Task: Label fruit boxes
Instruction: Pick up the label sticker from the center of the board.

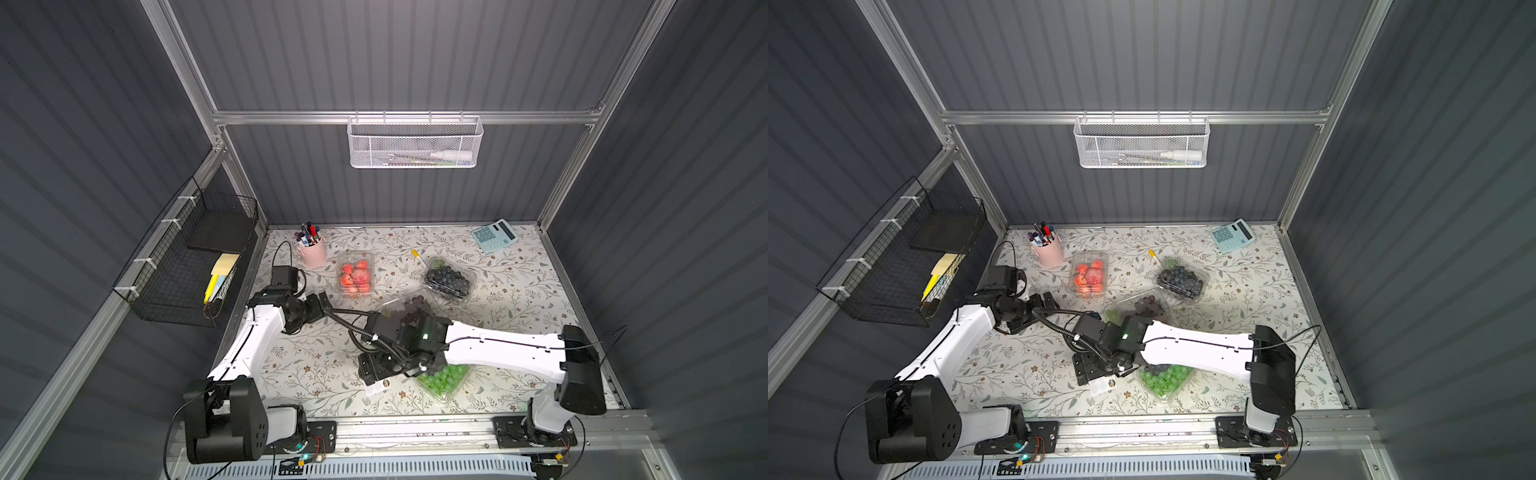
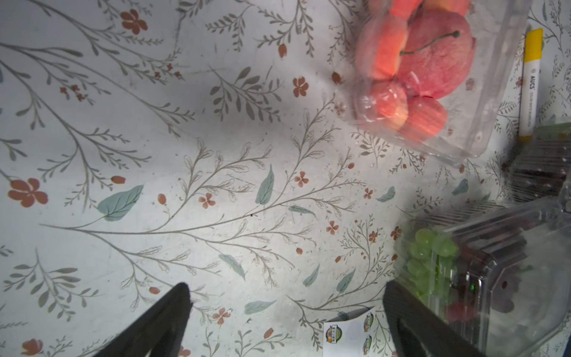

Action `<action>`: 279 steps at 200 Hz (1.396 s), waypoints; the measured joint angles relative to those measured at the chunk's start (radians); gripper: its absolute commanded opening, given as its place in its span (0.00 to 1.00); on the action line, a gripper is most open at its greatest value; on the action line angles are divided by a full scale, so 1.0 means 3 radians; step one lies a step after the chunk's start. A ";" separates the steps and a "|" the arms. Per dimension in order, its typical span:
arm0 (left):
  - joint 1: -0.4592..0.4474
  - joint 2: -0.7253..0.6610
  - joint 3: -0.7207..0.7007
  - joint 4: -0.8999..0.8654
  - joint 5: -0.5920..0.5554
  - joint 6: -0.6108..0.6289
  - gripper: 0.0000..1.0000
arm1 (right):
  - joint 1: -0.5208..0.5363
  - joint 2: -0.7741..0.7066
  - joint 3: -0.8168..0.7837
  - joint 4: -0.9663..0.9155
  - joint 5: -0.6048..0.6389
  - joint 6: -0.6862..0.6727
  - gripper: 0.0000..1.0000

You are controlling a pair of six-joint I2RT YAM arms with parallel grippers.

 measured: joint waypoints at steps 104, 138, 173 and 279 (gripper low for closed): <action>0.0273 0.0075 -0.0067 0.0036 0.0263 0.0116 0.99 | 0.0038 0.1222 0.0888 -0.0941 0.0120 0.0037 0.88; 0.0289 0.0067 -0.0074 0.0038 0.0251 0.0117 1.00 | 0.0046 0.1428 0.0946 -0.1048 0.0247 -0.0036 0.88; 0.0289 0.0067 -0.0074 0.0038 0.0224 0.0118 1.00 | 0.0046 0.1500 0.0950 -0.1006 0.0314 -0.0140 0.88; 0.0295 0.0048 -0.0120 0.0067 0.0181 0.0114 1.00 | 0.0045 0.1677 0.1081 -0.0790 0.0303 -0.0356 0.70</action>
